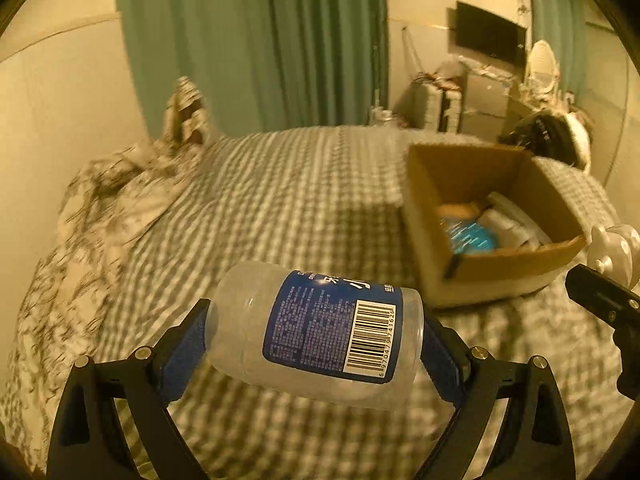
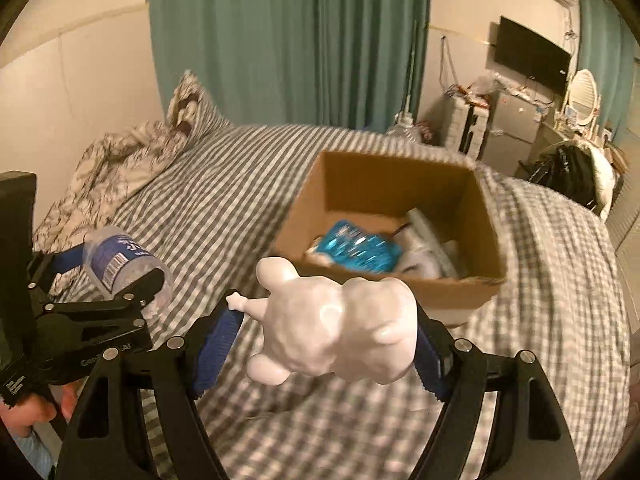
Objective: Organize objects
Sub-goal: 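Lower the bottle and plush toy into the box and open both grippers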
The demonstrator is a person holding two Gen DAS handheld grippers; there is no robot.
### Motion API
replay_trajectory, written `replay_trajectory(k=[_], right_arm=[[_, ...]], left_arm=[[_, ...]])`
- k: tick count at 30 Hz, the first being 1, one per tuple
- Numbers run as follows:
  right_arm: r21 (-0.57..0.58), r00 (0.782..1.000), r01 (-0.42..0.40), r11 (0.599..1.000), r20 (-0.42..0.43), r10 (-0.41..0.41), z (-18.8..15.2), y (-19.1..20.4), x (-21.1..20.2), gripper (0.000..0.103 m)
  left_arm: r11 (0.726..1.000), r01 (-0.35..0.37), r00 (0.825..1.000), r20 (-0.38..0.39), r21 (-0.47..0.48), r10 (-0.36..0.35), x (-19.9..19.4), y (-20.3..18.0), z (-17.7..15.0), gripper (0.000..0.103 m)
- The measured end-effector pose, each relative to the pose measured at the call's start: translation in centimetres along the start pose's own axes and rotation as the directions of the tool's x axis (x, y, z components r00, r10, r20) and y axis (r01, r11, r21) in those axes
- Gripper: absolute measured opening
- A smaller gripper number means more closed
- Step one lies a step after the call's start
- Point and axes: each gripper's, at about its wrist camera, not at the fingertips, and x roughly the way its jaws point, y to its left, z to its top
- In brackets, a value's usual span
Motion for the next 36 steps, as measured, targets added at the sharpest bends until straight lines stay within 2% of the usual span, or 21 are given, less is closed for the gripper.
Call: replay_trajectory(k=[7, 13, 18, 23, 26, 30, 34, 36], right_arm=[[0.031, 0.997, 0.03, 0.999, 0.071, -0.032, 4.3, -5.2, -1.7, 0.077], [0.032, 0.996, 0.046, 0.998, 0.071, -0.048, 6.9, -8.6, -0.4, 0.077], [0.056, 0.999, 0.035, 0.998, 0.035, -0.037, 7.6, -10.6, 2.3, 0.078], [0.075, 0.999, 0.042, 0.996, 0.006, -0.043, 7.4, -12.2, 5.1, 0.078], [0.111, 1.0, 0.02, 0.994, 0.017, -0.022, 7.4, -13.0, 6.1, 0.078], [0.143, 0.999, 0.031, 0.989, 0.04, -0.037, 7.4, -13.8, 6.4, 0.095], [0.169, 0.997, 0.03, 0.985, 0.064, -0.042, 7.8, -14.6, 5.3, 0.098], [0.182, 0.996, 0.033, 0.983, 0.076, -0.048, 8.0, -14.9, 4.3, 0.099]], left_arm=[[0.995, 0.086, 0.996, 0.024, 0.051, -0.087, 0.9, -5.4, 4.5, 0.097], [0.983, 0.157, 0.986, 0.035, 0.091, -0.161, 2.6, -9.7, 7.3, 0.097], [0.974, 0.19, 0.98, 0.033, 0.12, -0.195, 4.9, -12.3, 8.7, 0.097], [0.973, 0.208, 0.978, -0.019, 0.101, -0.207, 7.7, -13.1, 9.2, 0.097], [0.969, 0.222, 0.975, -0.046, 0.11, -0.218, 8.8, -13.5, 9.3, 0.097], [0.97, 0.219, 0.976, -0.025, 0.107, -0.218, 8.8, -13.6, 9.4, 0.103], [0.971, 0.211, 0.977, -0.025, 0.107, -0.21, 8.1, -13.7, 10.1, 0.103], [0.973, 0.199, 0.98, -0.001, 0.117, -0.2, 6.9, -13.7, 10.4, 0.103]])
